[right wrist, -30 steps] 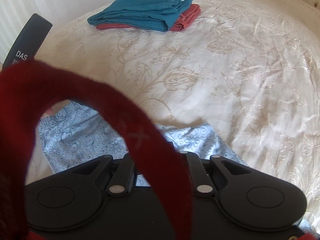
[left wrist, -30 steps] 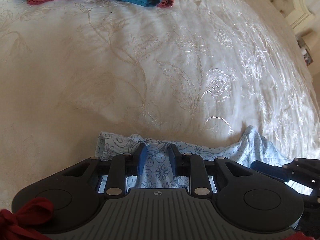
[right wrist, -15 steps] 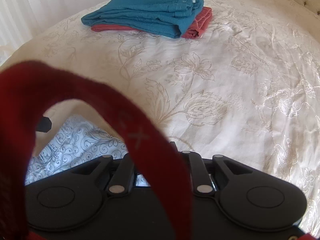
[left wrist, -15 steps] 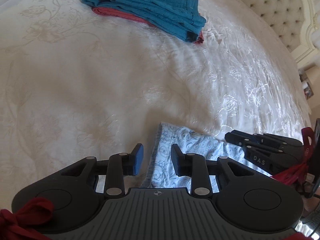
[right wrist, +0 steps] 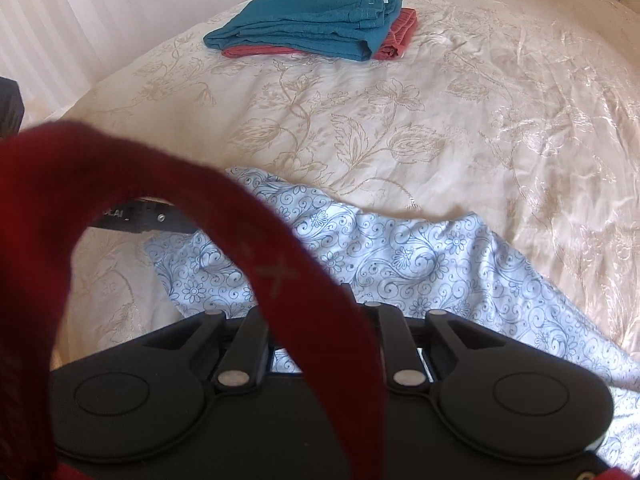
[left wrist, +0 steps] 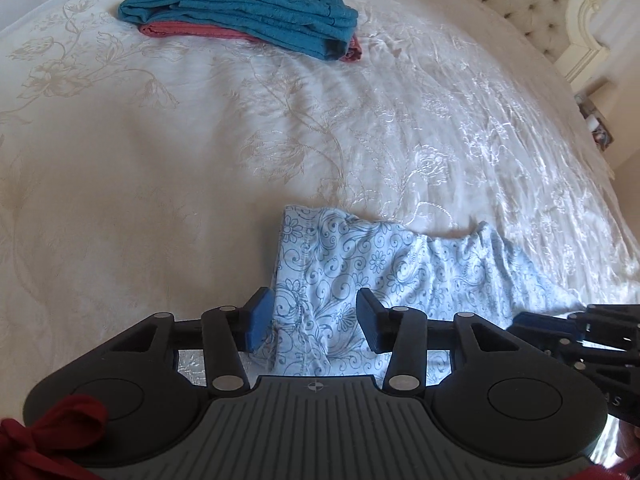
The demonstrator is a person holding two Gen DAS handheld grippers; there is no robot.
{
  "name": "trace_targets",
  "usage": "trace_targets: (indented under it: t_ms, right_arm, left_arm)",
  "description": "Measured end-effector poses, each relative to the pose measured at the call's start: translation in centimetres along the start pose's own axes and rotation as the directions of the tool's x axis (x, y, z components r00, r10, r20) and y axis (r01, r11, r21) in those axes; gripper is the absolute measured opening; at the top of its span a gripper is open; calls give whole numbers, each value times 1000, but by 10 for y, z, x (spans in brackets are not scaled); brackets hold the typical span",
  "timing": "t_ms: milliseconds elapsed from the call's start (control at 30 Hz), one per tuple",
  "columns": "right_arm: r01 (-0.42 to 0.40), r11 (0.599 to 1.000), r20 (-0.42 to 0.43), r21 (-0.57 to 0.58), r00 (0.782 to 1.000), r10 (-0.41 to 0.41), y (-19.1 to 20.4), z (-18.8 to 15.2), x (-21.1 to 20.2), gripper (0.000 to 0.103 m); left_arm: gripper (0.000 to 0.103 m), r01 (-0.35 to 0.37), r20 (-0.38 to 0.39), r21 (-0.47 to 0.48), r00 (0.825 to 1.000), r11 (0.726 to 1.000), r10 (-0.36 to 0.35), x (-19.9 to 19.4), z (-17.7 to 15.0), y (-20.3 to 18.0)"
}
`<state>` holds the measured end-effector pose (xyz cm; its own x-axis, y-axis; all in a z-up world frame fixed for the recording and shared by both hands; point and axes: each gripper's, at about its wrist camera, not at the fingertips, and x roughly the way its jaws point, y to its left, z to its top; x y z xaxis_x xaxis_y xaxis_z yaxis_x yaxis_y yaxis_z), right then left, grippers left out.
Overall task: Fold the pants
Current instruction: 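Open the left gripper and release the folded pants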
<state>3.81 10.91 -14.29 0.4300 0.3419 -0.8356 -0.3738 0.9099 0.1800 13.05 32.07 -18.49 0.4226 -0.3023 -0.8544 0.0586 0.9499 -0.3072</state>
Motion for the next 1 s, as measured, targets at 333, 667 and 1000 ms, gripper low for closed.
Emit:
trace_targets:
  t_ms: [333, 667, 1000]
  right_arm:
    - [21, 999, 3, 31, 1000, -21, -3, -10, -16, 24]
    - [17, 998, -20, 64, 1000, -16, -8, -19, -13, 24]
    - [28, 994, -17, 105, 1000, -26, -23, -30, -23, 24]
  left_arm:
    - [55, 8, -120, -20, 993, 1000, -11, 41, -4, 18]
    - [75, 98, -101, -33, 990, 995, -101, 66, 15, 7]
    - [22, 43, -104, -46, 993, 998, -48, 55, 13, 8]
